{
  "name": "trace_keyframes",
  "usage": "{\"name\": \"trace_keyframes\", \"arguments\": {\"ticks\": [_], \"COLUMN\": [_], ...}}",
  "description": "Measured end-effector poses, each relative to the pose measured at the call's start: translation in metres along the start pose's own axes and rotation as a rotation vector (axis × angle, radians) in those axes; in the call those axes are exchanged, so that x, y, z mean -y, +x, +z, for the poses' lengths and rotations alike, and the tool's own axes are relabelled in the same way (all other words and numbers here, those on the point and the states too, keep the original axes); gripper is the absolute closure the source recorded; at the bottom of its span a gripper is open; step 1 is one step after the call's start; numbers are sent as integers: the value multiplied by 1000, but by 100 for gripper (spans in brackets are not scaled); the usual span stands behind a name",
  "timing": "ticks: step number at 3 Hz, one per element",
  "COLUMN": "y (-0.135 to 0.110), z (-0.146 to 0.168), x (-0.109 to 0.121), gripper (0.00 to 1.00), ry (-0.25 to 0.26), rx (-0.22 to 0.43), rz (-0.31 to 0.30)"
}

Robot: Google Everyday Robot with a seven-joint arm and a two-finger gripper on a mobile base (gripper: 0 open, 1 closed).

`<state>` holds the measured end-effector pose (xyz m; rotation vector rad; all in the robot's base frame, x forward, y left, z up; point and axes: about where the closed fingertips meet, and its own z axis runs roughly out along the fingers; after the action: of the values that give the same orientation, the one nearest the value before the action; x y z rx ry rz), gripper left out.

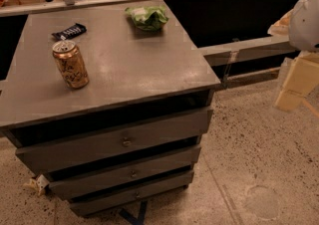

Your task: Knock orange can over

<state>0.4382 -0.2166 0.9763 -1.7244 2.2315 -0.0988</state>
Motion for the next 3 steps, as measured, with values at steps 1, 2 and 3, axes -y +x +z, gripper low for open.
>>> {"name": "trace_keyframes", "arguments": {"ticks": [1, 2, 3], "y": [0, -11, -18], "z": [0, 2, 14], "x": [0, 5, 11], "gripper": [0, 0, 0], "ry": [0, 15, 44], "rx": [0, 109, 300], "rz": [0, 43, 149]}}
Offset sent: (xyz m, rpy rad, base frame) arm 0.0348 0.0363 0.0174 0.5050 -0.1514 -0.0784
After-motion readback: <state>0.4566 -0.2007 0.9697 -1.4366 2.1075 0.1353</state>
